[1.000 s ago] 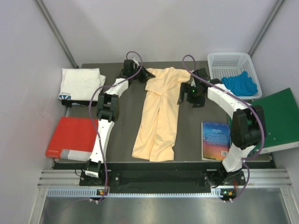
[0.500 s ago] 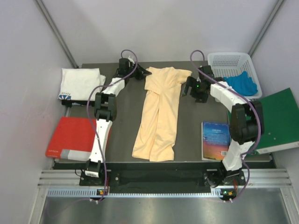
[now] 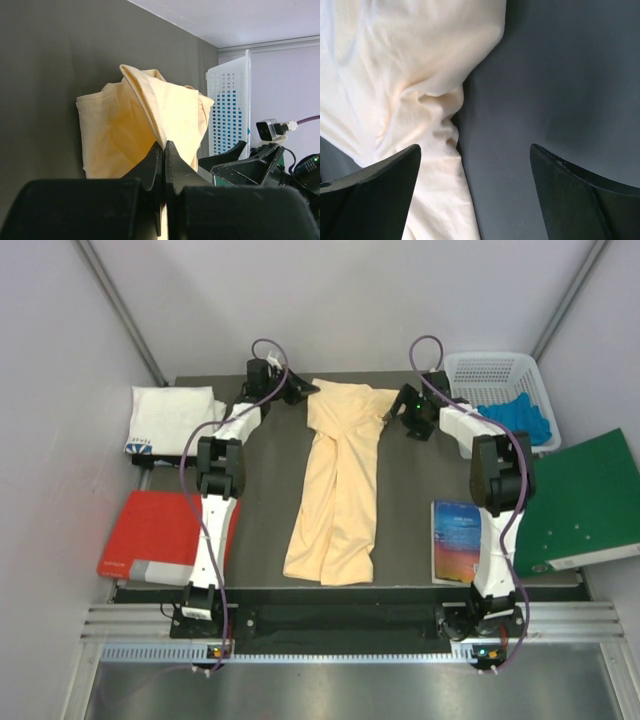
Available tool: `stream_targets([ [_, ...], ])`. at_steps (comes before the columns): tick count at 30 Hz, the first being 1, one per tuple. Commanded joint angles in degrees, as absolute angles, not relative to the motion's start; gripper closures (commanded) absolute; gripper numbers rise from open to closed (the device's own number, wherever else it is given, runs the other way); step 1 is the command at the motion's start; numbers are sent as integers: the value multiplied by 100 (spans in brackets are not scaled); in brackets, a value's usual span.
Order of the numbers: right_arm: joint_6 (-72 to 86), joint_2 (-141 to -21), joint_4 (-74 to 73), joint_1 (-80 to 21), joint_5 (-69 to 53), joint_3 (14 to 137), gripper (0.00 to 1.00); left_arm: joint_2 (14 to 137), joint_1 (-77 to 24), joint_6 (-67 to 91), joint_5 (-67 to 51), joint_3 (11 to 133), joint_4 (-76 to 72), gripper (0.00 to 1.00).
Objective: Fold and stack the t-shirts
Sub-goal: Rotate the tshirt 80 degrees
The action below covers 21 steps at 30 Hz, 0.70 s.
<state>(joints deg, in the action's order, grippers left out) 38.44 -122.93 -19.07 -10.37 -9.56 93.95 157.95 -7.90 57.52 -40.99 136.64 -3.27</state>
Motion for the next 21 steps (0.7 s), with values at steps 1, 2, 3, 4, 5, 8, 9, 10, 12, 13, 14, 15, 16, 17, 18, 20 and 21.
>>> stream_targets([
  [1, 4139, -12506, -1267, -1081, -791, 9756, 11, 15302, -677, 5766, -4166, 13597, -686, 100],
  [2, 4174, -12533, -1187, -1072, -730, 9738, 10, 15293, -677, 5748, -4192, 13588, -651, 100],
  [3, 4218, -12551, -1126, -1072, -677, 9747, 10, 15293, -668, 5722, -4210, 13544, -598, 100],
  [4, 4245, -12603, -1055, -1072, -633, 9773, 10, 15284, -668, 5678, -4219, 13527, -572, 100],
  [5, 4271, -12647, -950, -1081, -598, 9808, 10, 15275, -659, 5652, -4227, 13500, -545, 100],
  [8, 4333, -12893, -827, -1090, -597, 10098, 10, 15232, -633, 5616, -4280, 13369, -457, 100],
  [9, 4368, -12972, -809, -1081, -606, 10194, 10, 15214, -624, 5608, -4306, 13333, -448, 100],
  [10, 4394, -13112, -791, -1090, -615, 10387, 10, 15188, -624, 5573, -4341, 13237, -448, 100],
  [12, 4473, -13297, -747, -1090, -694, 10625, 10, 15179, -624, 5563, -4403, 13166, -431, 100],
  [13, 4491, -13507, -799, -1099, -738, 10931, 9, 15205, -624, 5563, -4447, 13149, -448, 100],
  [14, 4491, -13604, -835, -1099, -825, 11090, 9, 15222, -624, 5563, -4613, 13166, -440, 100],
  [15, 4491, -13736, -948, -1107, -852, 11240, 9, 15231, -615, 5572, -4684, 13166, -448, 97],
  [16, 4465, -13763, -984, -1116, -861, 11441, 9, 15205, -615, 5529, -4754, 13166, -431, 74],
  [17, 4439, -13764, -1002, -1134, -861, 11496, 8, 15153, -607, 5494, -4833, 13140, -405, 65],
  [18, 4351, -13711, -1028, -1151, -861, 11513, 8, 15109, -589, 5441, -4860, 13114, -387, 45],
  [20, 4246, -13606, -1037, -1169, -835, 11470, 7, 14854, -563, 5335, -4895, 12921, -386, 1],
  [21, 4141, -13518, -1037, -1178, -835, 11452, 7, 14775, -545, 5335, -4904, 12816, -430, 1],
])
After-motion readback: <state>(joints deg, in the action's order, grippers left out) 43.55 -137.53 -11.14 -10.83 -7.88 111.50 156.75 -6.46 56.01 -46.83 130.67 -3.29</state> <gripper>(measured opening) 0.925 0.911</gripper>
